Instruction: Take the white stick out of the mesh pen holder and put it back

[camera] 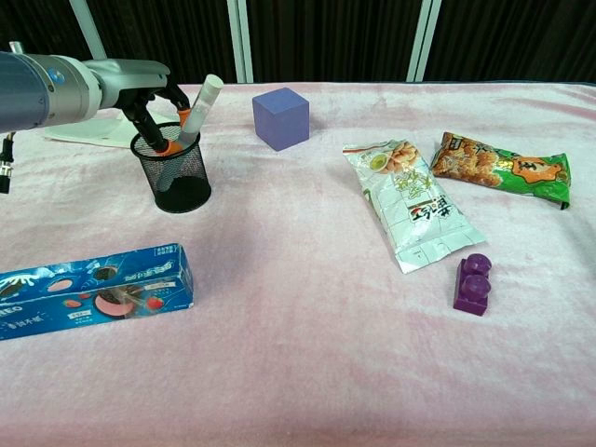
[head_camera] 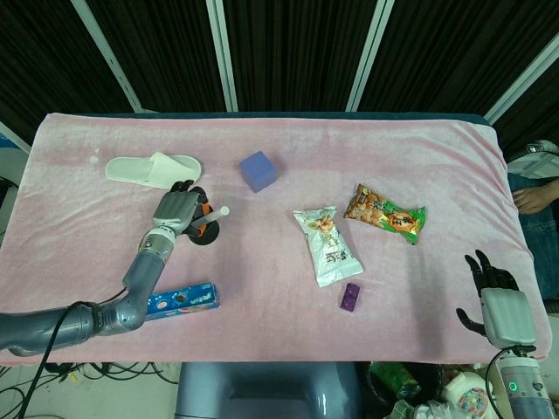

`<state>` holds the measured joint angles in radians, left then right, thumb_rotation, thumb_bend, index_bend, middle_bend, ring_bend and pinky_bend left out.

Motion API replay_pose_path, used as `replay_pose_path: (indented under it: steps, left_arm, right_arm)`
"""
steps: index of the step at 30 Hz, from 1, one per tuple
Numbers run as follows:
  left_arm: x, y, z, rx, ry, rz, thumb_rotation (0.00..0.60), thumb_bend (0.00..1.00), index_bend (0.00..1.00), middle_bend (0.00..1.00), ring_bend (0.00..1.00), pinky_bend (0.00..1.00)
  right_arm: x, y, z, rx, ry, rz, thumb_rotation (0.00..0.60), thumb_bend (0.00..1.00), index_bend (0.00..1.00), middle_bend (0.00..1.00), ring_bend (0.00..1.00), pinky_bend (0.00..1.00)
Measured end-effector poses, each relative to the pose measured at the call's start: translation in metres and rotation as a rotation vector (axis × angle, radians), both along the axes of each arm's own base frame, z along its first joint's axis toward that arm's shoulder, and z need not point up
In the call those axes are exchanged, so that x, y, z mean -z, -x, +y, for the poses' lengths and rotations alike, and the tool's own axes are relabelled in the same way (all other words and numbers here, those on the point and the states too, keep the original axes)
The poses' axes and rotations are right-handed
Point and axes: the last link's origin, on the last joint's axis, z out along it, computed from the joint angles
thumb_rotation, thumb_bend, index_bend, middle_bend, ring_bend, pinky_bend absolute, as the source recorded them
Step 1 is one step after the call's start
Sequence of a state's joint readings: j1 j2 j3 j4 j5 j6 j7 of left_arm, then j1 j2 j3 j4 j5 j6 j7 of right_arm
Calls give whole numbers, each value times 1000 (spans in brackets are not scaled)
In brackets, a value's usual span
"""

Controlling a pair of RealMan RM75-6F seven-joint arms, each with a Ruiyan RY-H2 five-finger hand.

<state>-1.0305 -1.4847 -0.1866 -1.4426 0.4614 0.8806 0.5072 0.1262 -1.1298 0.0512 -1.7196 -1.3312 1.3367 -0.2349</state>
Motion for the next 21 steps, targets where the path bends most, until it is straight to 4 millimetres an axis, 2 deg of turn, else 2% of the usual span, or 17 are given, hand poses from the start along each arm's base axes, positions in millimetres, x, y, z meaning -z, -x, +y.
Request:
replay_pose_path:
  steps: [21]
  left_arm:
    - [5, -3, -2, 10, -7, 16, 600, 430, 533, 218, 0, 32]
  right_arm:
    - [1, -1, 0, -6, -2, 0, 600, 170, 15, 16, 166, 160]
